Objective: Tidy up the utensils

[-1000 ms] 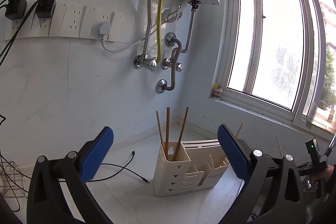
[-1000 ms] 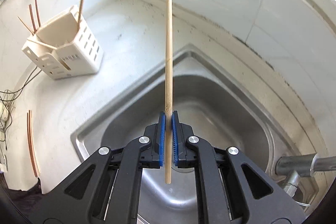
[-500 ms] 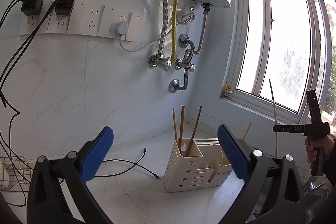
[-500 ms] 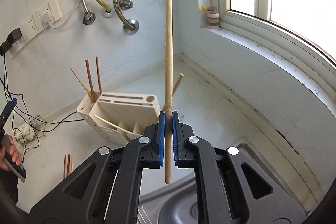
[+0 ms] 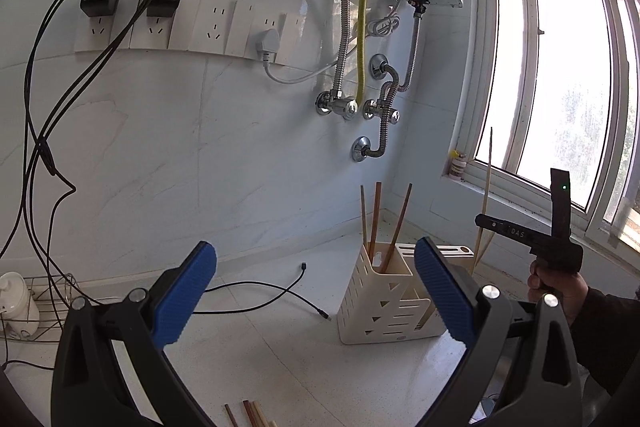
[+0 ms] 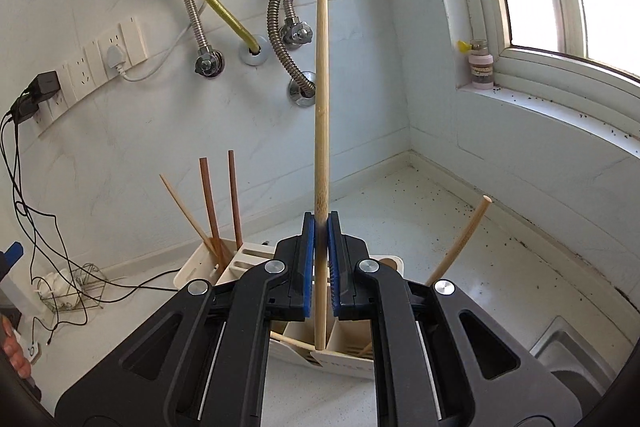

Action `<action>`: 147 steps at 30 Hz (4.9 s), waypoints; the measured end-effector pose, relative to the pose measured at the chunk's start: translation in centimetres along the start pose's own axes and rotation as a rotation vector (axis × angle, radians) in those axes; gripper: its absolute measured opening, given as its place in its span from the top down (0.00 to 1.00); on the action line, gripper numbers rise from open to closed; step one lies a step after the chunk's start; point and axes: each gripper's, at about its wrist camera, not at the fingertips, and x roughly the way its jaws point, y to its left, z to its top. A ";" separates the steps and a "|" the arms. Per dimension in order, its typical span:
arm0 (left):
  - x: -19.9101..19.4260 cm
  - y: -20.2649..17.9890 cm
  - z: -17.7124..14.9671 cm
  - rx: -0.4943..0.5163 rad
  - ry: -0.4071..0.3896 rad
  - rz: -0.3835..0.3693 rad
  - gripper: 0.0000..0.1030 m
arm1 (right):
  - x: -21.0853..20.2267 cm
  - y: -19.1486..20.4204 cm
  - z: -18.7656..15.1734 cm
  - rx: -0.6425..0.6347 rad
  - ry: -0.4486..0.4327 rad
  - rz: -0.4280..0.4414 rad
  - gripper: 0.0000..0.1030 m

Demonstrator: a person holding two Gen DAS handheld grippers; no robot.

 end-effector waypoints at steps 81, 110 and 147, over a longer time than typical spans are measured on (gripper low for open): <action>-2.8 9.4 -14.4 -0.318 0.644 0.221 0.05 | -0.3 17.4 -13.7 -0.066 0.516 0.175 0.15; 4.6 8.1 -21.9 -0.157 0.981 0.367 0.05 | 1.1 16.6 -17.9 -0.133 0.674 0.108 0.15; 1.1 13.7 -21.5 -0.258 1.068 0.268 0.89 | 6.1 24.4 -23.8 -0.393 0.964 0.113 0.43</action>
